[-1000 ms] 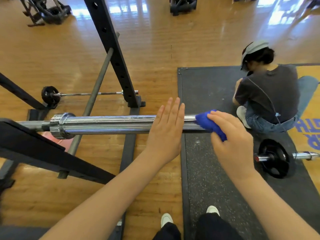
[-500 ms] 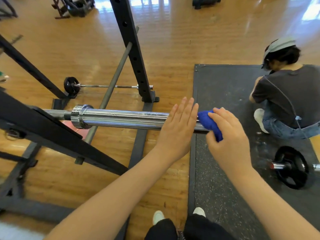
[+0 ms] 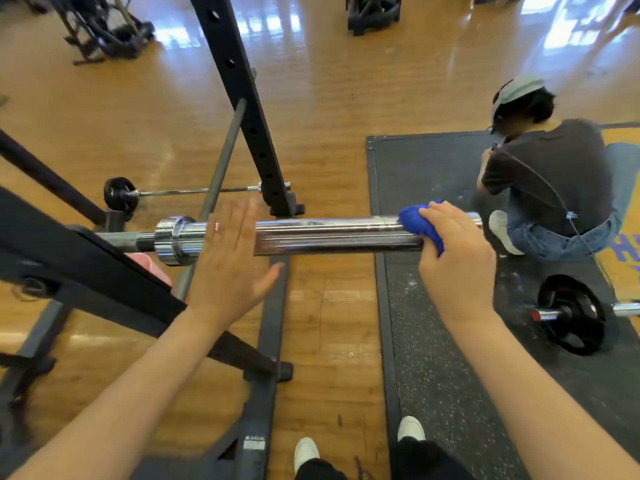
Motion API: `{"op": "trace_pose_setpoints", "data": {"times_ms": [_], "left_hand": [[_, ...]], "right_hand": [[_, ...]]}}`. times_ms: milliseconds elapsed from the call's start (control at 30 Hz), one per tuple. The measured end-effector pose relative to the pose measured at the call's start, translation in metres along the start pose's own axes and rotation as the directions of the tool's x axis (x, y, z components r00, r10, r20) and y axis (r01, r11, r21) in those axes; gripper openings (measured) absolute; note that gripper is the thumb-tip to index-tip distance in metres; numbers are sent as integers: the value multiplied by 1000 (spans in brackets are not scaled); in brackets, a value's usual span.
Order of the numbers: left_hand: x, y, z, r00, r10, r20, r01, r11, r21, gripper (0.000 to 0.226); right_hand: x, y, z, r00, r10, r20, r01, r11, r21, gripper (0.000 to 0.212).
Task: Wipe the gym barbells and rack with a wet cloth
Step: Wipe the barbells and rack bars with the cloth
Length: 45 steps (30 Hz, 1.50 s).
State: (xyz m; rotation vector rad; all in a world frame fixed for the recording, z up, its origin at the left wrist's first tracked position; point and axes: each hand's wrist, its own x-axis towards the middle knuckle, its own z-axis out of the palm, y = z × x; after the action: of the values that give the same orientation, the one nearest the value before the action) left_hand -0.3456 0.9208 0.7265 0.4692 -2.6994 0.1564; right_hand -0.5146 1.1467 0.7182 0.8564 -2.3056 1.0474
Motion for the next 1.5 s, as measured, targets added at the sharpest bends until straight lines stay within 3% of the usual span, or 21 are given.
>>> {"op": "trace_pose_setpoints", "data": {"times_ms": [100, 233, 533, 633, 767, 867, 933, 1000, 1167, 1267, 1500], "left_hand": [[-15, -55, -13, 996, -77, 45, 71, 990, 123, 100], [-13, -89, -21, 963, -121, 241, 73, 977, 200, 114], [-7, -104, -13, 985, -37, 166, 9, 986, 167, 97], [5, -104, -22, 962, -30, 272, -9, 990, 140, 98], [22, -105, -31, 881, -86, 464, 43, 994, 104, 114], [6, -95, -30, 939, -122, 322, 45, 971, 235, 120], [-11, -85, -21, 980, -108, 167, 73, 977, 203, 113], [-20, -79, -12, 987, -120, 103, 103, 981, 164, 108], [-11, -92, -6, 993, -49, 105, 32, 986, 163, 99], [-9, -102, -5, 992, 0, 129, -17, 991, 134, 100], [6, -100, -24, 953, -38, 300, 51, 998, -34, 100]], "right_hand": [[0, -2, 3, 999, -27, 45, 26, 999, 23, 36], [-7, 13, -1, 998, -54, 36, 54, 998, 15, 38], [-22, 39, -14, 998, -26, -60, 24, 999, -48, 41], [-37, 37, -20, 999, -34, -34, 31, 998, -62, 44], [-26, 32, -22, 998, -18, -55, 14, 998, -65, 43], [-12, 36, -19, 1000, 0, -18, -1, 998, -63, 46], [-24, 37, -19, 999, -26, -21, 24, 996, -90, 44], [-39, 38, -21, 999, -39, -35, 36, 994, -105, 42], [-13, 38, -19, 1000, -13, -21, 12, 999, -50, 38], [-13, 34, -13, 999, 31, 39, -30, 999, -15, 48], [-28, 35, -14, 995, -47, -91, 46, 999, -15, 35]]}}
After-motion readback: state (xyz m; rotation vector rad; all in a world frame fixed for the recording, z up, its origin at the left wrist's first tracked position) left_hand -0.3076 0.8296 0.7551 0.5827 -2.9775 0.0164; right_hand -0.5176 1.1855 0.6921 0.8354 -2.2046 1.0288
